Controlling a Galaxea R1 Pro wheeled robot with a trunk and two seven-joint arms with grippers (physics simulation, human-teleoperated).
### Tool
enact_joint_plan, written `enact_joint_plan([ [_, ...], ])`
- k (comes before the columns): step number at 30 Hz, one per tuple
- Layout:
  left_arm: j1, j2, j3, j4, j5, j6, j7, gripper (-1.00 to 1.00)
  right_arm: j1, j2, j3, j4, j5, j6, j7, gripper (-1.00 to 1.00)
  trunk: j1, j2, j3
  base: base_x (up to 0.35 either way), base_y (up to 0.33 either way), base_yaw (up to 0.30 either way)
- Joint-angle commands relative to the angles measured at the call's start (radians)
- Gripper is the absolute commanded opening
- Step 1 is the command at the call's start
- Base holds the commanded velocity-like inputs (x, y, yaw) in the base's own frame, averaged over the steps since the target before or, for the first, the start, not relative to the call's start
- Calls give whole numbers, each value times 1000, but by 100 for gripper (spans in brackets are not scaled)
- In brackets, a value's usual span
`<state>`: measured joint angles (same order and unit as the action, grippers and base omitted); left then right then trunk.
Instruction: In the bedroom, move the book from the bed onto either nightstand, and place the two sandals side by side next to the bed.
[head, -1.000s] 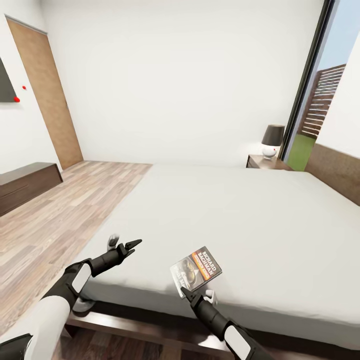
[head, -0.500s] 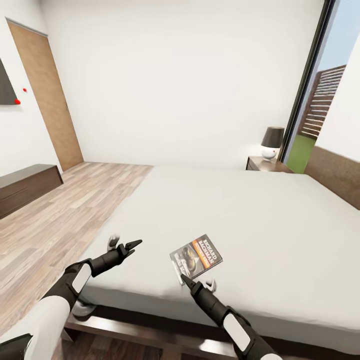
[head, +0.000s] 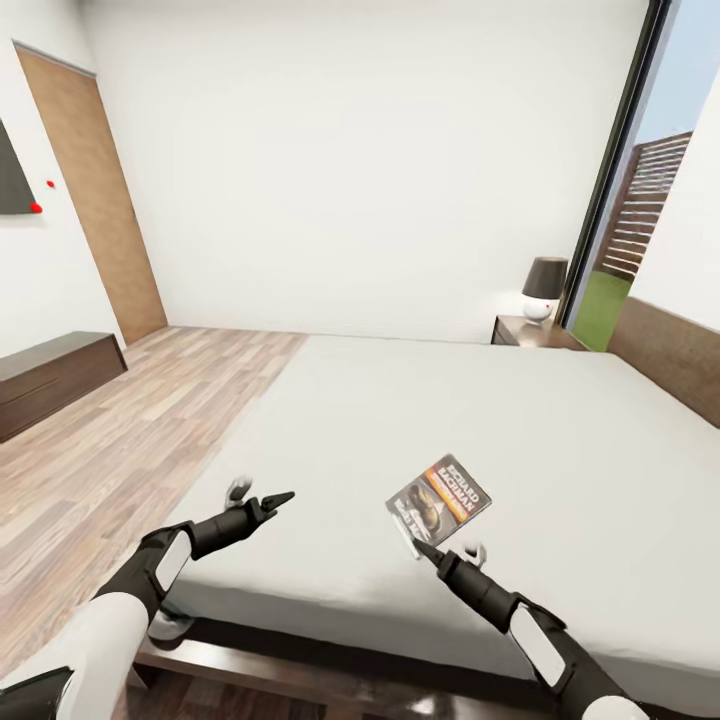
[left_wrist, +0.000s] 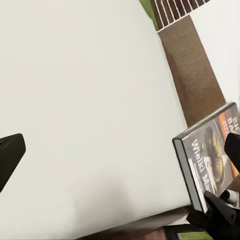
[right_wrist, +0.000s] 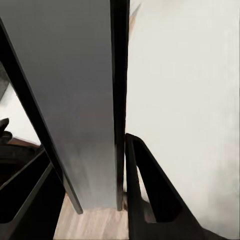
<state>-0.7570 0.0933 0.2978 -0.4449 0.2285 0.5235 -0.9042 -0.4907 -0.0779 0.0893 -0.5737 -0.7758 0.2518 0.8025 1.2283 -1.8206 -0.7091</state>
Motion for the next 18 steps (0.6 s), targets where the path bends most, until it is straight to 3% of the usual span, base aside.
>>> enact_joint_plan([
  [1, -1, -1, 2, 1, 3, 7, -2, 100, 0, -18, 9, 0, -7, 12, 1, -100, -4, 7, 2, 0, 0, 0],
  [3, -1, -1, 1, 1, 3, 7, -2, 100, 0, -66, 9, -1, -11, 16, 2, -100, -12, 21, 9, 0, 0, 0],
  [8, -1, -1, 1, 2, 3, 8, -2, 100, 0, -105, 9, -1, -12, 53, 3, -100, -31, 56, 24, 0, 0, 0],
  [11, -1, -1, 1, 2, 3, 8, -2, 100, 0, -164, 9, -3, -14, 100, 3, -100, -42, 77, 34, 0, 0, 0],
  [14, -1, -1, 2, 2, 3, 8, -2, 100, 0, -247, 9, -2, -14, 115, 3, -100, -54, 98, 43, 0, 0, 0],
  [18, -1, -1, 1, 2, 3, 8, -2, 100, 1, -288, 9, 7, -6, 118, 2, -100, -69, 126, 56, 0, 0, 0],
])
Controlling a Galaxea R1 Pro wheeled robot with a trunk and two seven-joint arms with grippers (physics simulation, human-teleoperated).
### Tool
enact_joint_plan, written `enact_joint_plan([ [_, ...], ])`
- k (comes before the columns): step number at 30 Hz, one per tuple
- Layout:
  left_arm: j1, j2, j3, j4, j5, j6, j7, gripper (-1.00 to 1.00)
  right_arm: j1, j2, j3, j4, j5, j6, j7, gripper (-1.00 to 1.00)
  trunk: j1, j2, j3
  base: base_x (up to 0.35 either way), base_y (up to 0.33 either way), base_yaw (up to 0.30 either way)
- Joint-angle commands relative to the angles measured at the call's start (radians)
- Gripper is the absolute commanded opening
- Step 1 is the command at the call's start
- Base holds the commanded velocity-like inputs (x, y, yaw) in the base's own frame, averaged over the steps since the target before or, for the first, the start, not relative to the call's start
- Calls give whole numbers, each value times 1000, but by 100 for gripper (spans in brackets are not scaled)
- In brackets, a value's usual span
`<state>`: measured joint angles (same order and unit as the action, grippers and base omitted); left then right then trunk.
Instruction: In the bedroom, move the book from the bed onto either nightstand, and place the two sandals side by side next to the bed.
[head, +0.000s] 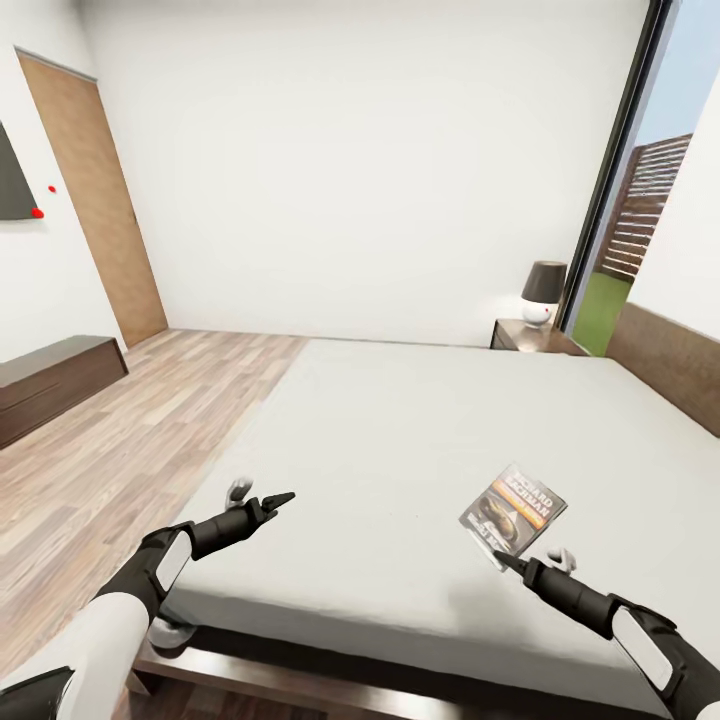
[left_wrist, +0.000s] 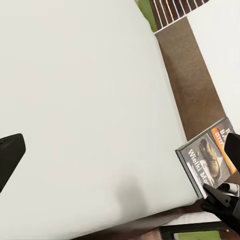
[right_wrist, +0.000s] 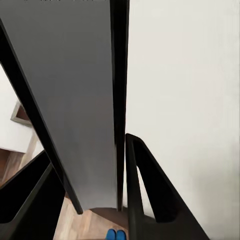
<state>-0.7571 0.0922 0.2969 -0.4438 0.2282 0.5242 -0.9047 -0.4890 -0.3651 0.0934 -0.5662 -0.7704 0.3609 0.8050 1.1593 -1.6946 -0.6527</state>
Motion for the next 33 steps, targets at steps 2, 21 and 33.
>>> enact_joint_plan([
  [2, -1, 0, 2, 0, 3, 7, -2, 100, 0, -7, 5, 4, -10, 8, -1, -100, -8, 14, 5, 0, 0, 0],
  [21, -1, -2, 1, 2, 2, 7, 0, 100, 1, -11, 5, 25, -2, -5, -4, -100, -81, 147, 65, 0, 0, 0],
  [33, -1, -5, 0, 78, -151, -159, 1, 100, 2, -10, 6, 172, 340, -144, -1, -100, -127, 231, 103, 0, 0, 0],
])
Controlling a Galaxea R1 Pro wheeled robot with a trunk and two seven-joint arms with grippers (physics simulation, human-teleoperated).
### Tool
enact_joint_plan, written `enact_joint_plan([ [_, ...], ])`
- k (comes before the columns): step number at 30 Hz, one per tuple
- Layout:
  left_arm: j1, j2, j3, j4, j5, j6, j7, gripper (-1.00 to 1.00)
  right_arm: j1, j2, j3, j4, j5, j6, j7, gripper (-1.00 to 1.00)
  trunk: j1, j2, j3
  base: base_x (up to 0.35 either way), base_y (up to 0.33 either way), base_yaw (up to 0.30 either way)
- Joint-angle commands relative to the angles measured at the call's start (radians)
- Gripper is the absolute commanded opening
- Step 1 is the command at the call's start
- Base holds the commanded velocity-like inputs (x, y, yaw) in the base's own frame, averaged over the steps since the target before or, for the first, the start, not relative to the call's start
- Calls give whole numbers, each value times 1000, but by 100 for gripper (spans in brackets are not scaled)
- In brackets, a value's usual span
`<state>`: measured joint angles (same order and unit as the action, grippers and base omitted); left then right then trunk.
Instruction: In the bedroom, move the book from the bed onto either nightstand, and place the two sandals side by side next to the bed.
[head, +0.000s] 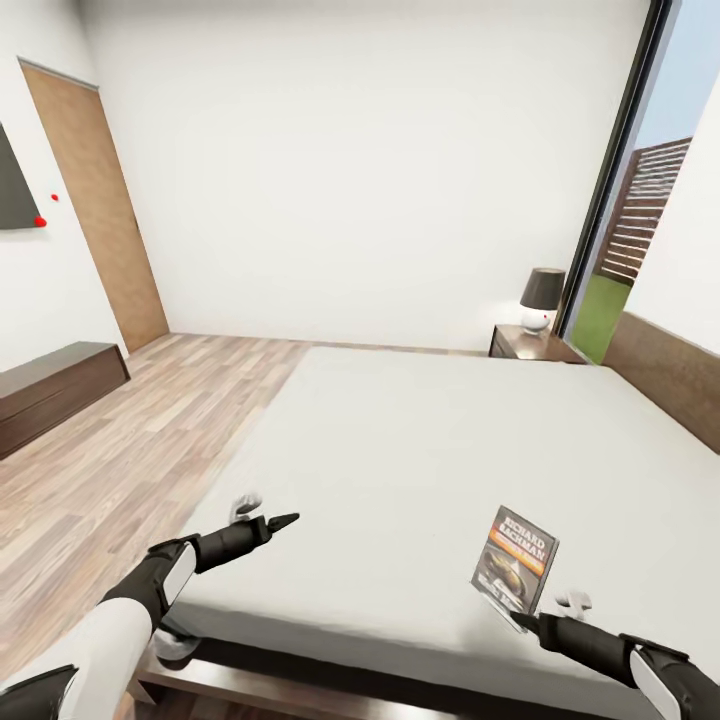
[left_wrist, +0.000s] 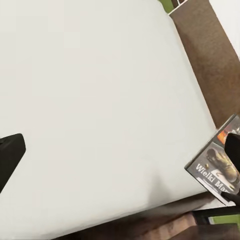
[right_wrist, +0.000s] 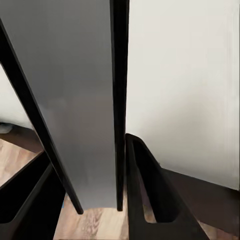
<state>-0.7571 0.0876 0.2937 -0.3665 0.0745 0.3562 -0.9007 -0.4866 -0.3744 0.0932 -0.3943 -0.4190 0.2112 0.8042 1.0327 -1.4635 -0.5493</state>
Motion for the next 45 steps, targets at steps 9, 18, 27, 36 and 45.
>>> enact_joint_plan([
  [9, -1, -1, 4, 27, -8, -9, -3, 100, 0, -1, 6, 30, -4, -84, 100, -100, -35, 63, 27, 0, 0, 0],
  [18, -1, -1, 4, 38, -8, -11, -3, 100, 0, -1, 5, 31, -4, -87, 107, -100, -69, 126, 56, 0, 0, 0],
  [27, 1, 0, 4, 125, -15, -85, 2, 100, 0, -1, 5, 31, -4, -87, 107, -100, -104, 189, 84, 0, 0, 0],
  [36, 2, 4, 4, 317, -87, -302, 179, 100, 0, -1, 5, 42, -6, -87, 107, -100, -138, 252, 112, 0, 0, 0],
  [45, 69, 6, 1, 345, -88, -367, 257, 100, 0, -1, 5, 58, -6, -87, 107, -100, -173, 315, 140, 0, 0, 0],
])
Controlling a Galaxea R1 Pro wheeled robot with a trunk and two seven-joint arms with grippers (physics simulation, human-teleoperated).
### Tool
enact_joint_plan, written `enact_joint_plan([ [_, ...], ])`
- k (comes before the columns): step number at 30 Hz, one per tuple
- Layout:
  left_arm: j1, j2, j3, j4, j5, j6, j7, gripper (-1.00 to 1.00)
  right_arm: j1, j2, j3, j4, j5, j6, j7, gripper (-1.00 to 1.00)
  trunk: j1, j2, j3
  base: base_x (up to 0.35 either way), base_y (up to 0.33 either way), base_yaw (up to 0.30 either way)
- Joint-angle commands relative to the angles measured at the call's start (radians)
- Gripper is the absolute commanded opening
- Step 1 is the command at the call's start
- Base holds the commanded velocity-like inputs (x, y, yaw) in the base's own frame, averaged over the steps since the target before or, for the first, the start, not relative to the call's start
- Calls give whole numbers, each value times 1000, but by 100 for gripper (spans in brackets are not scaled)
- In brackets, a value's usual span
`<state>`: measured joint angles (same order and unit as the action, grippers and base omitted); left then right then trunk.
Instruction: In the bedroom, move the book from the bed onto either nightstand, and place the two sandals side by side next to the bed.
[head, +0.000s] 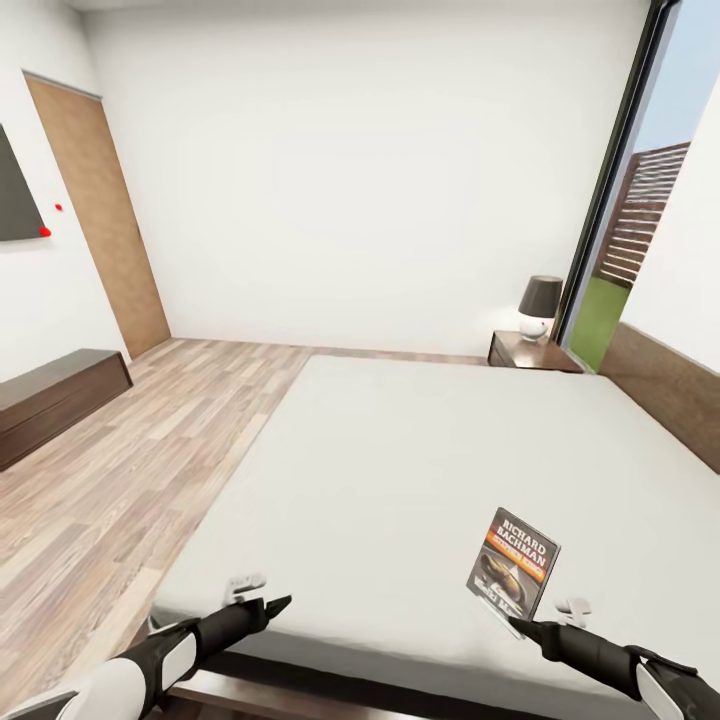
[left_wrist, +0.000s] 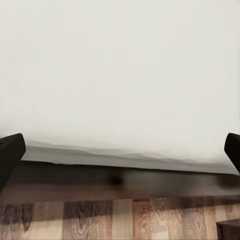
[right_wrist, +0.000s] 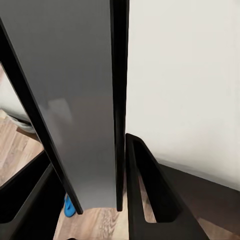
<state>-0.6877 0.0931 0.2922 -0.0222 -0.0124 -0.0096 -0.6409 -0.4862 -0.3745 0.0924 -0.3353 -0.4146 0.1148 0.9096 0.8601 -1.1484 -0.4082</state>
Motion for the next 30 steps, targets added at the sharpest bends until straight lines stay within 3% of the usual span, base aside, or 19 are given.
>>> enact_joint_plan([
  [1, 0, 0, 2, 1, -1, -1, -2, 100, -1, -1, 6, -1, -10, 9, 1, -100, -4, 7, 2, 0, 0, 0],
  [20, 0, -1, 2, 1, -1, -1, 0, 100, -1, 0, 6, 0, -9, 9, 0, -100, -77, 140, 62, 0, 0, 0],
  [30, 0, 0, 3, 1, -1, -1, 0, 100, -1, 0, 7, 0, -10, 9, 0, -100, -77, 140, 62, 0, 0, 48],
])
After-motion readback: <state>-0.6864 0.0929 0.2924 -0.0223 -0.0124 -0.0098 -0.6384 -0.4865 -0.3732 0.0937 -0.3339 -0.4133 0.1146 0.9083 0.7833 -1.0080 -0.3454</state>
